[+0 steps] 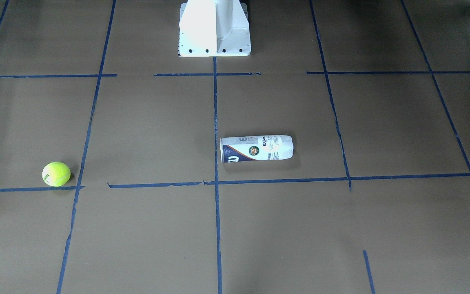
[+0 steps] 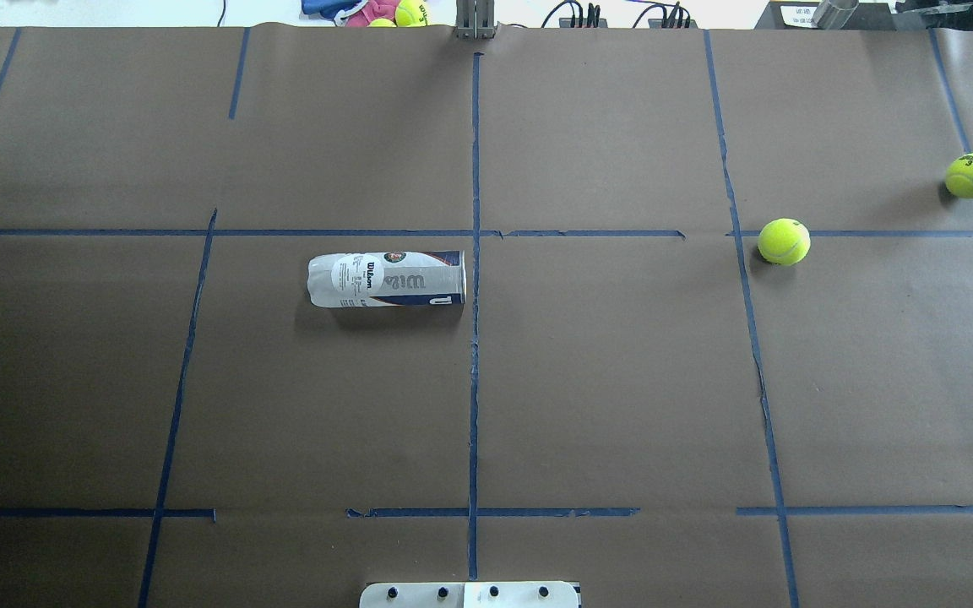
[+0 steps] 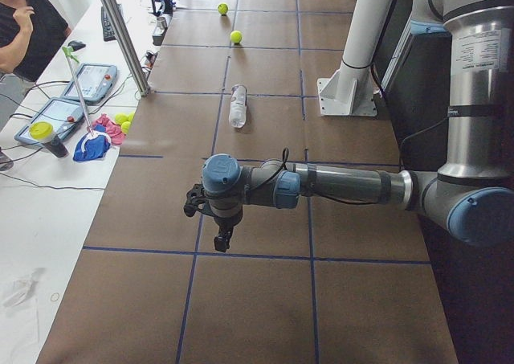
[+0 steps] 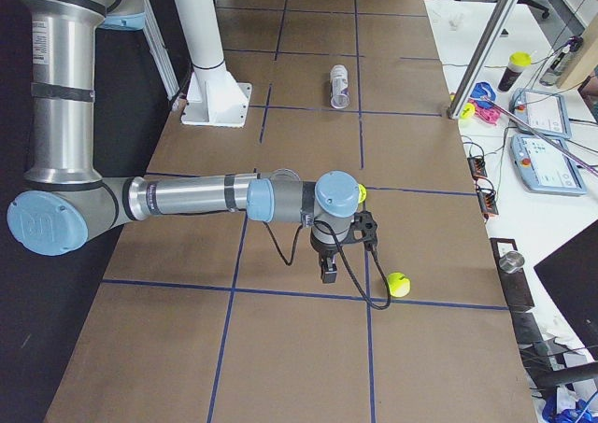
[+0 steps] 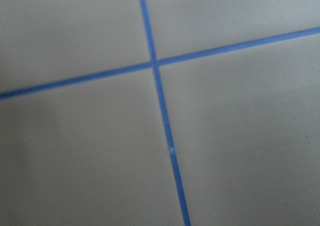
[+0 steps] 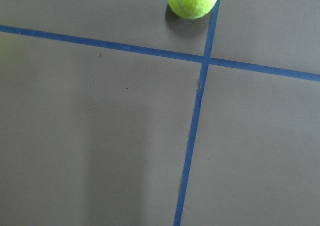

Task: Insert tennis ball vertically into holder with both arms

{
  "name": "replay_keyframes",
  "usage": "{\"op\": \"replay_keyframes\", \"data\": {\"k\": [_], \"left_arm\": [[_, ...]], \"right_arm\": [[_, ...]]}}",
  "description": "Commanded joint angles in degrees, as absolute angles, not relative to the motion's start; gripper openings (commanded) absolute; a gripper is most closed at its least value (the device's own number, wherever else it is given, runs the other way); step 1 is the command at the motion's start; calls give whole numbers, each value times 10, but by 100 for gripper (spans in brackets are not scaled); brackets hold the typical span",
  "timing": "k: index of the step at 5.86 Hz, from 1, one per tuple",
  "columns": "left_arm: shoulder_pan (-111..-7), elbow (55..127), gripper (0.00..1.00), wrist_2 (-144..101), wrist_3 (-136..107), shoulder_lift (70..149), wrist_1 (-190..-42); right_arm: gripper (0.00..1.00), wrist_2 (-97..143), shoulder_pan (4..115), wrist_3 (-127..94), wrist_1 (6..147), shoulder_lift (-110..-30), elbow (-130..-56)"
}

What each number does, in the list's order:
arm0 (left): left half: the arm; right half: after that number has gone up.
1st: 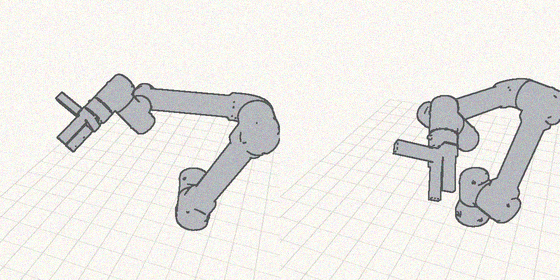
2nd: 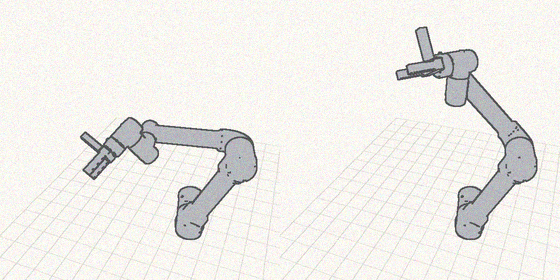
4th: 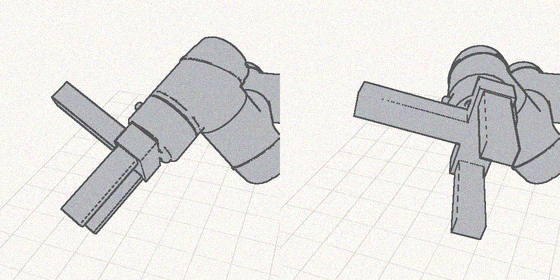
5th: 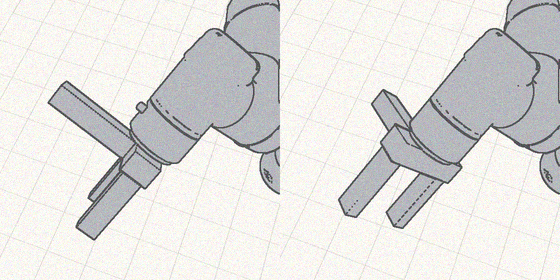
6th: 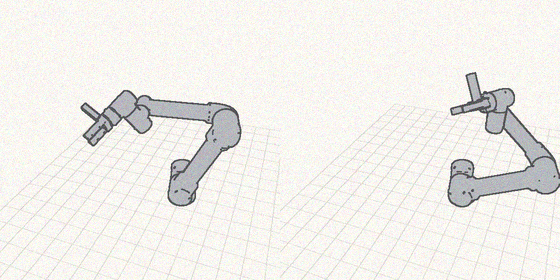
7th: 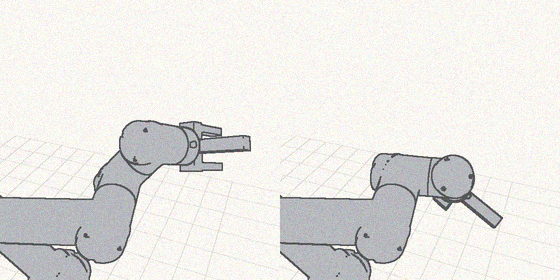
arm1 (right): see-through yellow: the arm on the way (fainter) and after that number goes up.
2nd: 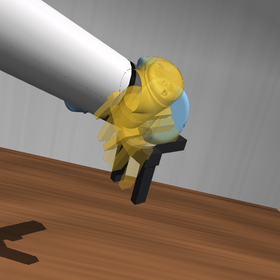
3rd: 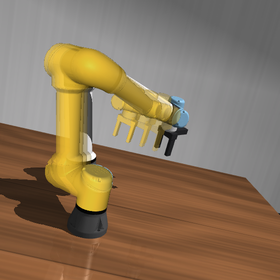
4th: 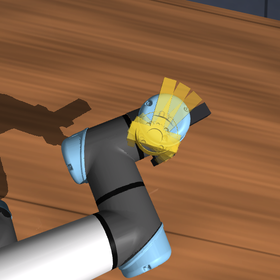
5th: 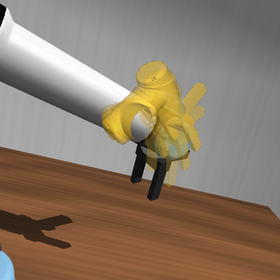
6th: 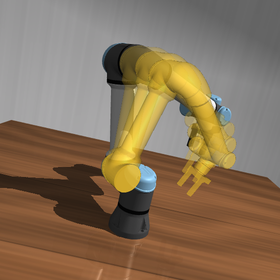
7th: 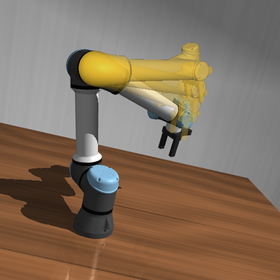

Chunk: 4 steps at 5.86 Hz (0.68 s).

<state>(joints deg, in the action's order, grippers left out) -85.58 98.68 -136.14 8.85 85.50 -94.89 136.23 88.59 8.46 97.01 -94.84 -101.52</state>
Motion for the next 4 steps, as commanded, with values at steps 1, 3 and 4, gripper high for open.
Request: {"op": "replay_keyframes", "data": {"k": [1, 3, 4], "left_arm": [[-784, 989, 100, -1361, 85, 862, -1050], [-747, 997, 100, -1361, 86, 916, -1094], [-697, 1006, 100, -1359, 86, 953, -1094]], "right_arm": [[100, 1362, 886, 84, 970, -947, -1017], [100, 1362, 885, 84, 969, -947, -1017], [100, 1361, 885, 84, 969, -947, -1017]]}}
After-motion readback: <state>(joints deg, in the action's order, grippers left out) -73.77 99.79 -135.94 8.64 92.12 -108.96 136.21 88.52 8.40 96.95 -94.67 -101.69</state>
